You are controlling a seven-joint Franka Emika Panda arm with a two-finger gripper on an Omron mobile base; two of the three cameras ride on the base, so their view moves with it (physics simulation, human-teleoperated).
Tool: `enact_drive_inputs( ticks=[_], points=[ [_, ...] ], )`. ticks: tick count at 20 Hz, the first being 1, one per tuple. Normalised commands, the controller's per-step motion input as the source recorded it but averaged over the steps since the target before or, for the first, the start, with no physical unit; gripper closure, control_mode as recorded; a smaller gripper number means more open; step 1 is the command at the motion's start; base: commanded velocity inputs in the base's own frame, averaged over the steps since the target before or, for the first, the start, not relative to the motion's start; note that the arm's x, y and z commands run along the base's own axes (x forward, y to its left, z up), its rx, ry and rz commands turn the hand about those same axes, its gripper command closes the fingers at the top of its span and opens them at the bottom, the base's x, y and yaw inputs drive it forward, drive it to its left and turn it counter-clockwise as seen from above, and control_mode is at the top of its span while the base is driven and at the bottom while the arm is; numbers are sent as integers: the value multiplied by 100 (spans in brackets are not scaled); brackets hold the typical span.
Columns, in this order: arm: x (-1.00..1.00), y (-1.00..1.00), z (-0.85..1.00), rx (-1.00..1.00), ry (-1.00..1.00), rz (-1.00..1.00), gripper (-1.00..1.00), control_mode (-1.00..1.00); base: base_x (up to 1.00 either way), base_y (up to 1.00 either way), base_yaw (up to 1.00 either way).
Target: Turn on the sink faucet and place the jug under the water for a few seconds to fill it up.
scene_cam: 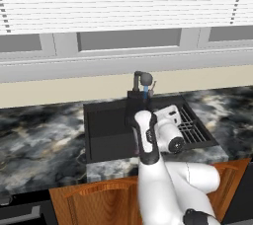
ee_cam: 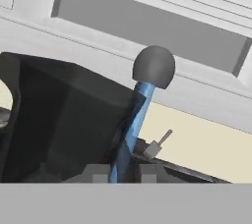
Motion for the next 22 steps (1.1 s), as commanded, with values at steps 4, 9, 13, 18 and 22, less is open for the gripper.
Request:
enact_drive_inputs(
  ticks=[4,9,13,18,22],
  points=[
    [0,-49,-5,1,10,-12,100,-100,0,0,0],
    [0,-35,0,0,9,-9,100,-100,0,0,0],
    [13,-25,-4,0,10,-9,100,-100,0,0,0],
    [8,-13,-5,0,6,-8,100,-100,0,0,0],
    [0,-2,-5,0,0,-7,100,-100,0,0,0]
  ],
)
